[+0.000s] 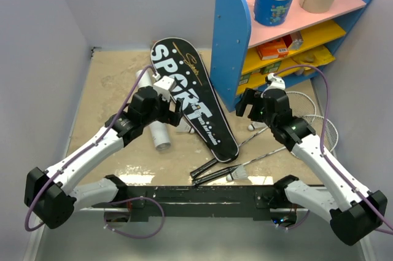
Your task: Pack up the badminton gear
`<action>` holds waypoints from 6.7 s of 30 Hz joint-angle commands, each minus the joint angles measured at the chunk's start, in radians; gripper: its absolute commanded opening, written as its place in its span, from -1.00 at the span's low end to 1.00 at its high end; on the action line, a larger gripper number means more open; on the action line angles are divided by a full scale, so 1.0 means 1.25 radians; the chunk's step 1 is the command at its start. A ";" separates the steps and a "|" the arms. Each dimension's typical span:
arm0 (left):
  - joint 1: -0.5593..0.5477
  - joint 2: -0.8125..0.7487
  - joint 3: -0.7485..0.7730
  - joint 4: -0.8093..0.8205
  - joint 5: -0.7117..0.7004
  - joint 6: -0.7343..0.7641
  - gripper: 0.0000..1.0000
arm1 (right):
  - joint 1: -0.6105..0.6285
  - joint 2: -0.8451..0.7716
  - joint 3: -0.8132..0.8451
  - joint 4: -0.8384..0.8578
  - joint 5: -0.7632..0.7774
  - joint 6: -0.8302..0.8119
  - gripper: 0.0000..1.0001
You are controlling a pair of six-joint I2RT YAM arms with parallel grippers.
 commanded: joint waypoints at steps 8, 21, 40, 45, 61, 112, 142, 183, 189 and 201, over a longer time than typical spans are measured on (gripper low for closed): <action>-0.001 -0.087 -0.020 0.030 -0.031 -0.026 1.00 | -0.002 0.048 0.041 -0.003 -0.017 -0.089 0.98; -0.001 -0.115 -0.030 0.038 -0.004 -0.029 1.00 | -0.001 0.009 0.128 -0.074 -0.121 -0.165 0.46; -0.001 -0.141 -0.077 0.061 0.013 -0.030 1.00 | -0.002 0.133 0.140 0.116 -0.054 -0.132 -1.00; -0.001 -0.149 -0.091 0.066 0.025 -0.031 1.00 | -0.037 0.164 0.101 0.228 -0.145 -0.075 -1.00; -0.001 -0.156 -0.112 0.084 0.036 -0.025 1.00 | -0.128 0.228 -0.009 0.564 -0.513 0.151 -1.00; -0.001 -0.190 -0.132 0.079 0.057 -0.029 1.00 | -0.182 0.858 0.467 0.850 -0.346 0.408 -1.00; -0.001 -0.179 -0.133 0.089 0.042 -0.033 1.00 | -0.116 0.579 0.401 0.476 -0.429 0.124 0.23; 0.329 0.685 0.564 -0.151 -0.301 -0.325 0.98 | 0.009 0.194 0.040 0.135 -0.236 -0.101 0.58; 0.334 0.739 0.585 -0.127 -0.296 -0.293 0.98 | 0.009 0.188 0.027 0.142 -0.235 -0.096 0.57; 0.336 0.850 0.624 -0.107 -0.294 -0.212 0.98 | 0.015 0.186 0.002 0.147 -0.225 -0.075 0.56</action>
